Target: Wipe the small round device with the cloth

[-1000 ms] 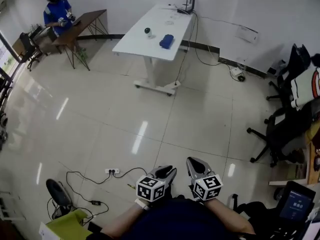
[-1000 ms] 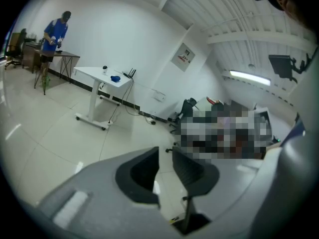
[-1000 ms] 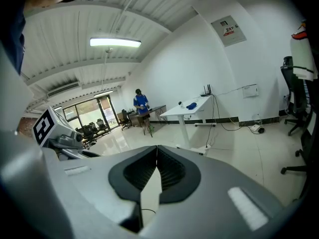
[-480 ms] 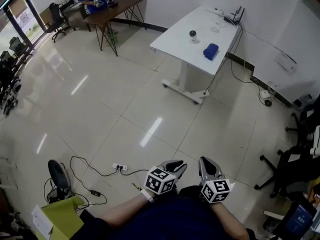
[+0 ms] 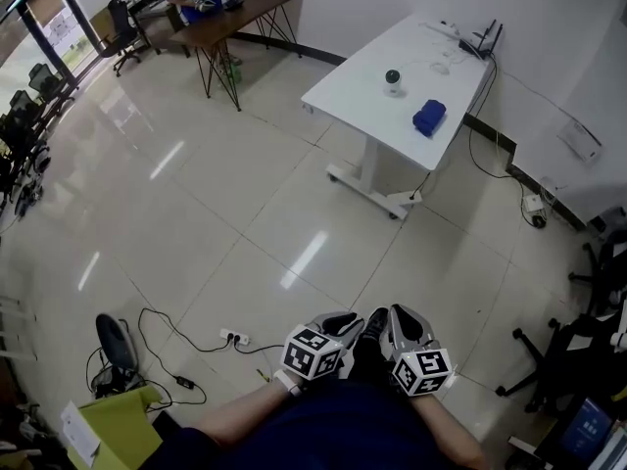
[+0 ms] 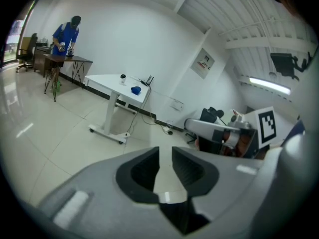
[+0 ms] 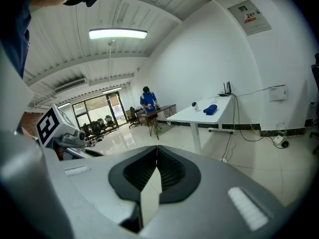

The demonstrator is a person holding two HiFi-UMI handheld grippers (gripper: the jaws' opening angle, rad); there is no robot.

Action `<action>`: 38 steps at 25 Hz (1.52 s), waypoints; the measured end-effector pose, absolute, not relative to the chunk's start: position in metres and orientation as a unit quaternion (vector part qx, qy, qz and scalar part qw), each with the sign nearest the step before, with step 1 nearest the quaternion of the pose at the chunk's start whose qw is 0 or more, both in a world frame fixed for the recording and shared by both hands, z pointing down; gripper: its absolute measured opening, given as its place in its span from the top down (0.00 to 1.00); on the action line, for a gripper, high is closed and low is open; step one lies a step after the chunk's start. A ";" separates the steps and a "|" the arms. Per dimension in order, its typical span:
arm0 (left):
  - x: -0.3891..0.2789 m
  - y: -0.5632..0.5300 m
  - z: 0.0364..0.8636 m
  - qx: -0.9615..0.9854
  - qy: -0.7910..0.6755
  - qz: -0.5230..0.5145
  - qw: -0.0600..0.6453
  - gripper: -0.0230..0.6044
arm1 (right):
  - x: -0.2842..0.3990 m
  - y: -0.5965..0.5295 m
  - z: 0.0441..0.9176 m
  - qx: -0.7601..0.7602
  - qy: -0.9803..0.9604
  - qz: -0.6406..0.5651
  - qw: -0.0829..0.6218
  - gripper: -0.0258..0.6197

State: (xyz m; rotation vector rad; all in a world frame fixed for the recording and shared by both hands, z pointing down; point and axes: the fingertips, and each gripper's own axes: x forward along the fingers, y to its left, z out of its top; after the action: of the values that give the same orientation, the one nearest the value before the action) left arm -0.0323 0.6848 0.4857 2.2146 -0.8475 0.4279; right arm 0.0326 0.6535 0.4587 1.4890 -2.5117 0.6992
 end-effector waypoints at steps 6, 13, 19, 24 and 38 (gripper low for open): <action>-0.012 0.614 0.485 0.847 -0.358 0.154 0.362 0.84 | 0.048 0.580 0.458 0.461 -0.853 0.231 0.075 0.94; 0.030 0.542 0.481 0.842 -0.371 0.144 0.365 0.84 | 0.086 0.499 0.455 0.446 -0.860 0.236 0.079 0.94; 0.049 0.491 0.474 0.839 -0.388 0.136 0.356 0.84 | 0.104 0.447 0.452 0.431 -0.868 0.233 0.077 0.94; 0.044 0.459 0.472 0.832 -0.405 0.124 0.359 0.84 | 0.103 0.418 0.451 0.421 -0.874 0.230 0.080 0.94; 0.033 0.340 0.477 0.850 -0.366 0.143 0.352 0.84 | 0.098 0.299 0.465 0.464 -0.848 0.239 0.094 0.94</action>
State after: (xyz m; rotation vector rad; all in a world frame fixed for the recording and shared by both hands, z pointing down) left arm 0.0331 0.3396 0.4766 2.1988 -0.9469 0.3710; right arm 0.0979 0.2994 0.4654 1.3773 -2.5136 0.7091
